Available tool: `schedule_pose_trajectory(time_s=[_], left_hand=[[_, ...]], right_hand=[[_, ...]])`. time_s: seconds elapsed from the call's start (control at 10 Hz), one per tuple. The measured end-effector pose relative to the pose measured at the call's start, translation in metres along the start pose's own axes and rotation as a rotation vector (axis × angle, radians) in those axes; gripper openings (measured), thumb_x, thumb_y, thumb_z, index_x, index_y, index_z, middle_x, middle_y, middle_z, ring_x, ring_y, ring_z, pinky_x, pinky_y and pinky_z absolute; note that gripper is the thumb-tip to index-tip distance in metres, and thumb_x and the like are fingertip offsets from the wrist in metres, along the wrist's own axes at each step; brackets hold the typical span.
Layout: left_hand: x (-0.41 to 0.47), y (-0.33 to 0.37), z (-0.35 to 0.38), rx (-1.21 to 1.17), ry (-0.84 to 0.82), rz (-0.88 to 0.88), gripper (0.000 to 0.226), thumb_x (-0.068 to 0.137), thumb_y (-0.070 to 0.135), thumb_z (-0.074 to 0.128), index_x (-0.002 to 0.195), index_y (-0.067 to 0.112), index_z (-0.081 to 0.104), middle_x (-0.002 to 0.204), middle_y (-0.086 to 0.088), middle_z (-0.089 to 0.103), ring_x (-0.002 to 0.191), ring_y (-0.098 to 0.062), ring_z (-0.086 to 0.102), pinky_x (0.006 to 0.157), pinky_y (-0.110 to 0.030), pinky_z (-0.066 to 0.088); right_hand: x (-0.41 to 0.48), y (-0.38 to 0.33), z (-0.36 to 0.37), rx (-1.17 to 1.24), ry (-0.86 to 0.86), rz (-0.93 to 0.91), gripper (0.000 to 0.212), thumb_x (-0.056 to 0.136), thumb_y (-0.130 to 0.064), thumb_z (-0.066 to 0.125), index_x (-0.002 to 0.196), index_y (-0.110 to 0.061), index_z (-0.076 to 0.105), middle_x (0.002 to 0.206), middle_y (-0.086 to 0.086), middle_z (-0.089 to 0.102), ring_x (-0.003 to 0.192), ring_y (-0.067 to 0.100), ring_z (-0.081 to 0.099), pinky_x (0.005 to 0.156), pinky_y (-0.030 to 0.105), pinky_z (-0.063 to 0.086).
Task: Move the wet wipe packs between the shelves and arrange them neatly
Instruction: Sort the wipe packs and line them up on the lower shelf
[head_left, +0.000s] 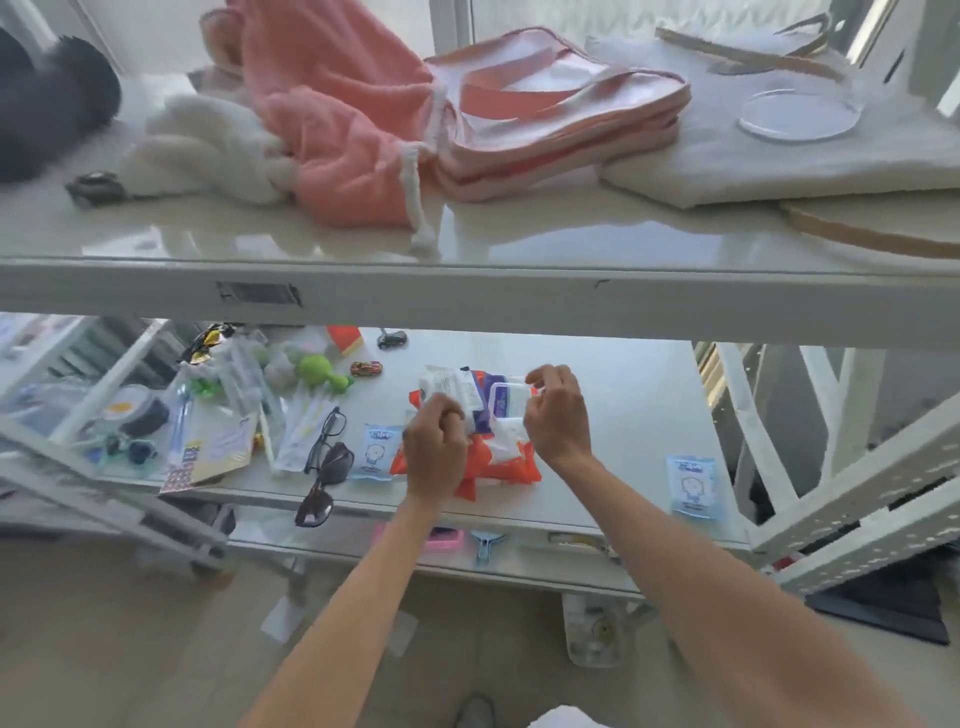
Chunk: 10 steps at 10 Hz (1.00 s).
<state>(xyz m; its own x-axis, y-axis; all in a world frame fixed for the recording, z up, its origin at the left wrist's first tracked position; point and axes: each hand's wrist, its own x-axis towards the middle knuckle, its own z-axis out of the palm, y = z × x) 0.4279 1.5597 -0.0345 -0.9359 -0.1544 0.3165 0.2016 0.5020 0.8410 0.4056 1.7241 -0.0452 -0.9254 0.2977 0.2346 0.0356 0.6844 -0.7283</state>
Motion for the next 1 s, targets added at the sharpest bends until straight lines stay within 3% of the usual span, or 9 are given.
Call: schedule_pose_trajectory(time_s=[0.1, 0.3, 0.4, 0.5, 0.6, 0.7, 0.8, 0.9, 1.0], left_hand=[[0.027, -0.055, -0.049, 0.173, 0.098, -0.272, 0.018, 0.092, -0.001, 0.051, 0.092, 0.007, 0.066, 0.086, -0.008, 0.069, 0.081, -0.028, 0.064, 0.071, -0.031, 0.046], [0.051, -0.140, -0.083, 0.494, -0.290, -0.443, 0.033, 0.099, 0.013, 0.050, 0.127, 0.003, 0.065, 0.130, -0.020, 0.066, 0.123, -0.036, 0.059, 0.096, -0.042, 0.048], [0.062, -0.161, -0.085, 0.579, -0.456, -0.444, 0.036, 0.096, 0.019, 0.056, 0.128, 0.007, 0.067, 0.129, -0.021, 0.068, 0.125, -0.037, 0.061, 0.098, -0.043, 0.051], [0.072, -0.177, -0.081, 0.624, -0.573, -0.435, 0.029, 0.094, 0.018, 0.055, 0.119, 0.008, 0.066, 0.119, -0.022, 0.072, 0.115, -0.038, 0.068, 0.092, -0.045, 0.056], [0.078, -0.181, -0.076, 0.645, -0.606, -0.442, 0.026, 0.100, 0.014, 0.051, 0.123, 0.003, 0.060, 0.121, -0.024, 0.069, 0.117, -0.040, 0.067, 0.094, -0.046, 0.053], [0.088, -0.194, -0.071, 0.562, -0.578, -0.459, 0.025, 0.100, 0.015, 0.056, 0.118, -0.002, 0.058, 0.119, -0.026, 0.068, 0.115, -0.043, 0.066, 0.094, -0.046, 0.052], [0.098, -0.185, -0.074, 0.427, -0.499, -0.591, 0.044, 0.092, 0.021, 0.074, 0.123, -0.007, 0.061, 0.125, -0.027, 0.067, 0.119, -0.042, 0.064, 0.096, -0.043, 0.051], [0.103, -0.185, -0.071, 0.422, -0.527, -0.621, 0.051, 0.088, 0.025, 0.079, 0.118, -0.013, 0.062, 0.121, -0.030, 0.068, 0.114, -0.041, 0.067, 0.090, -0.046, 0.053], [0.110, -0.187, -0.068, 0.427, -0.526, -0.647, 0.046, 0.086, 0.025, 0.079, 0.112, -0.011, 0.064, 0.114, -0.030, 0.071, 0.109, -0.041, 0.069, 0.086, -0.046, 0.056]], right_hand=[[0.001, -0.059, 0.037, 0.051, -0.111, -0.104, 0.030, 0.079, 0.010, 0.051, 0.098, -0.008, 0.066, 0.103, 0.008, 0.065, 0.095, 0.027, 0.060, 0.077, 0.039, 0.052], [-0.029, -0.126, 0.125, -0.077, -0.555, -0.079, 0.031, 0.084, -0.007, 0.054, 0.107, -0.011, 0.074, 0.103, 0.013, 0.075, 0.097, 0.032, 0.070, 0.086, 0.044, 0.059], [-0.043, -0.142, 0.152, -0.187, -0.625, -0.041, 0.028, 0.088, -0.010, 0.056, 0.109, -0.002, 0.072, 0.105, 0.023, 0.072, 0.102, 0.035, 0.066, 0.093, 0.042, 0.055], [-0.051, -0.146, 0.172, -0.249, -0.759, 0.046, 0.028, 0.095, -0.012, 0.053, 0.111, 0.006, 0.067, 0.113, 0.024, 0.071, 0.107, 0.036, 0.068, 0.085, 0.037, 0.053], [-0.051, -0.142, 0.185, -0.230, -0.903, 0.182, 0.026, 0.096, -0.007, 0.057, 0.118, 0.005, 0.066, 0.118, 0.021, 0.071, 0.109, 0.036, 0.070, 0.088, 0.041, 0.058], [-0.047, -0.137, 0.200, -0.255, -1.078, 0.089, 0.036, 0.095, -0.009, 0.068, 0.129, 0.002, 0.065, 0.126, 0.018, 0.066, 0.112, 0.035, 0.066, 0.093, 0.041, 0.055], [-0.043, -0.140, 0.199, 0.019, -1.046, 0.465, 0.039, 0.104, -0.018, 0.051, 0.140, -0.004, 0.054, 0.116, 0.011, 0.061, 0.081, 0.022, 0.064, 0.074, 0.030, 0.059], [-0.046, -0.131, 0.207, 0.011, -1.031, 0.512, 0.043, 0.101, -0.012, 0.047, 0.141, 0.000, 0.053, 0.124, 0.021, 0.064, 0.088, 0.028, 0.065, 0.084, 0.040, 0.061], [-0.042, -0.133, 0.209, 0.046, -1.007, 0.491, 0.044, 0.101, -0.005, 0.046, 0.144, 0.003, 0.049, 0.136, 0.028, 0.059, 0.116, 0.041, 0.067, 0.076, 0.037, 0.061]])
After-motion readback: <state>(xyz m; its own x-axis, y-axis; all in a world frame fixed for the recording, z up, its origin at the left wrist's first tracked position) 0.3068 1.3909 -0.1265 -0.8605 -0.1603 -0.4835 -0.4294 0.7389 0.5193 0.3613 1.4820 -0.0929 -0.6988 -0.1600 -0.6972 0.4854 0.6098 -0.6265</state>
